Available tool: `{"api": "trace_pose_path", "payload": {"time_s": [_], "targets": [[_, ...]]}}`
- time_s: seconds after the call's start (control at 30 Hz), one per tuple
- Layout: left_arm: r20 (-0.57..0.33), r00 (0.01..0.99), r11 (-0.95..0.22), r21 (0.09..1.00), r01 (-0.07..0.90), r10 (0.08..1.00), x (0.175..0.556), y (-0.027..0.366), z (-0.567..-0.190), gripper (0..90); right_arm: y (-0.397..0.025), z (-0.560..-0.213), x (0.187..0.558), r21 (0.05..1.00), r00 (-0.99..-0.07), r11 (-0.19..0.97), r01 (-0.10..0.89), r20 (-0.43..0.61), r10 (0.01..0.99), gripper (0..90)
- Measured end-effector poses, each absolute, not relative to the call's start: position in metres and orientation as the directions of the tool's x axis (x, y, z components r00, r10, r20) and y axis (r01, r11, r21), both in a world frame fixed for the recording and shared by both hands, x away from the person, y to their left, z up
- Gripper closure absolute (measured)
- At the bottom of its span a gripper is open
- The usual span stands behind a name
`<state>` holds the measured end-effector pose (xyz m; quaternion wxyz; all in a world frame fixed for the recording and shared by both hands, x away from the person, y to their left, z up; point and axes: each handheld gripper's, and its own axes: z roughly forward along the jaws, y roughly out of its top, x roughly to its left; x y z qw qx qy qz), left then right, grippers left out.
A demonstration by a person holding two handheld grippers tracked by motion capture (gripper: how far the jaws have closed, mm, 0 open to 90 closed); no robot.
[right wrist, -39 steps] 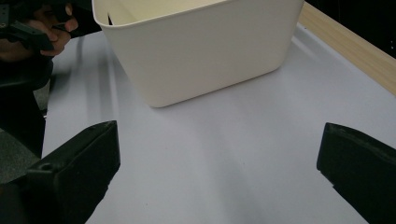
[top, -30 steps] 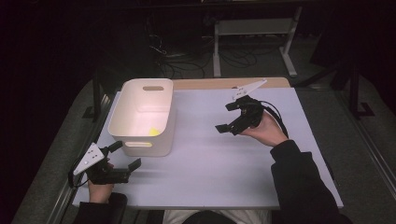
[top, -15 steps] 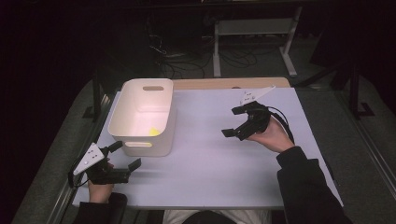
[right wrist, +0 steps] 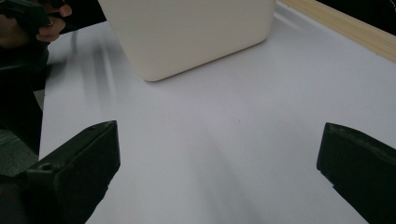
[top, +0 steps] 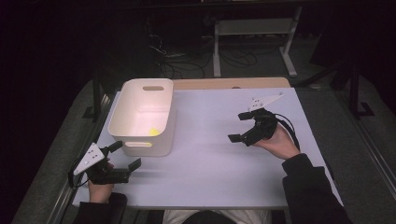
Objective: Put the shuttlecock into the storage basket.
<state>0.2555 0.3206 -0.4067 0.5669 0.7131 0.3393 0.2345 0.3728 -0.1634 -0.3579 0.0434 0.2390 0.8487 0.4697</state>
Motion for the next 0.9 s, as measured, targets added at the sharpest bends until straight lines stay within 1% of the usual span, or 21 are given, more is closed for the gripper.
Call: {"api": "trace_pose_path", "payload": {"time_s": [0.5, 0.9], "targets": [[-0.050, 0.660, -0.126, 0.968, 0.217, 0.750, 0.255, 0.321, -0.407, 0.0, -0.184, -0.373, 0.359, 0.818, -0.862, 0.420, 0.394, 0.169, 0.478, 0.0], [-0.054, 0.660, -0.123, 0.968, 0.219, 0.749, 0.255, 0.320, -0.407, 0.0, -0.208, -0.382, 0.347, 0.827, -0.831, 0.368, 0.424, 0.194, 0.521, 0.0]]}}
